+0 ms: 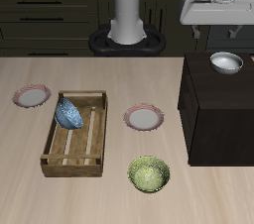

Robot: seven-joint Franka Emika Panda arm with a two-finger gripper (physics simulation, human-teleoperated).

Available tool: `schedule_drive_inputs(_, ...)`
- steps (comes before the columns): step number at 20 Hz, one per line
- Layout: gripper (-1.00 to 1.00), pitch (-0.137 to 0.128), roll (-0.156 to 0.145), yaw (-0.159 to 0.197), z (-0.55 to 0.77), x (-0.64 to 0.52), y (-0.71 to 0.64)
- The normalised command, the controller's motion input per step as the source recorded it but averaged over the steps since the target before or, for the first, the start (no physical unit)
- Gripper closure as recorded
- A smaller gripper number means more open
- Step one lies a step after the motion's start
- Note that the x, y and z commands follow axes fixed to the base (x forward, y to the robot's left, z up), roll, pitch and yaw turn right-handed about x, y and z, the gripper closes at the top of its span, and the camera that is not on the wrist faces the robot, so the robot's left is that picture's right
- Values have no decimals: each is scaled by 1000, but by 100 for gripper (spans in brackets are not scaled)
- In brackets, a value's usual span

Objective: Place the white bowl on the off-center plate and place the green bowl on top of the wooden shelf

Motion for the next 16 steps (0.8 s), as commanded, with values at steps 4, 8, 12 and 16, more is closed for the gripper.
schedule_drive_inputs(4,-100,9,-10,17,-158,-41,4)
schedule_drive_inputs(8,-100,33,-7,10,-236,-69,-52)
schedule_drive_inputs(12,-100,21,-13,9,-155,48,-95)
schedule_drive_inputs(16,-100,9,-32,8,-120,53,-71)
